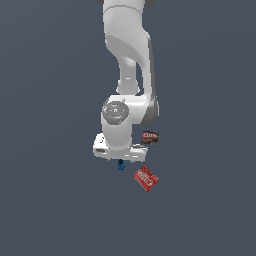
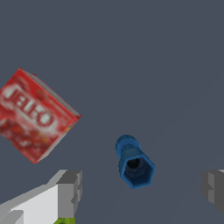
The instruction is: Pick up a designated object from a clutter of objects.
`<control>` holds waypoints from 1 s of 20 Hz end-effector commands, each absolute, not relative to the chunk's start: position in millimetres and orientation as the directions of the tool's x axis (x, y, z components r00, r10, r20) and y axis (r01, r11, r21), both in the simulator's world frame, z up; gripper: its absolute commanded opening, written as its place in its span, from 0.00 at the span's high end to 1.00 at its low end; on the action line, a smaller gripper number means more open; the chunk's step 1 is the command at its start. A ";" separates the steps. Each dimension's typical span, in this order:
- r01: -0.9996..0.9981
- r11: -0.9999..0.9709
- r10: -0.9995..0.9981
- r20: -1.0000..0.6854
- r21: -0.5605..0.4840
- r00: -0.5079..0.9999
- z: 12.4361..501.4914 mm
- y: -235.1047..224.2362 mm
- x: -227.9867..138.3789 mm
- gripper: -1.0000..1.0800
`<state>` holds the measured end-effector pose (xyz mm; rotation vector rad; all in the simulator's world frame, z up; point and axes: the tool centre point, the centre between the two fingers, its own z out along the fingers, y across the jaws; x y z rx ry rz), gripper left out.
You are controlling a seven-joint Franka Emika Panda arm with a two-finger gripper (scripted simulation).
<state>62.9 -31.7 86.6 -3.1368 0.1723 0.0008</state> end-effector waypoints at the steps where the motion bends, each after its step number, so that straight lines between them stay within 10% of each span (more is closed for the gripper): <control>1: -0.110 -0.994 -0.110 -0.001 0.000 0.994 77.4 -31.7 62.3 0.04; 12: -0.110 -0.994 -0.110 0.000 0.000 0.994 42.6 -31.8 63.0 0.04; 13: -0.110 -0.994 -0.110 0.000 0.000 0.994 42.6 -31.8 63.0 1.00; 20: -0.110 -0.994 -0.110 0.000 0.000 0.994 42.6 -31.8 63.0 1.00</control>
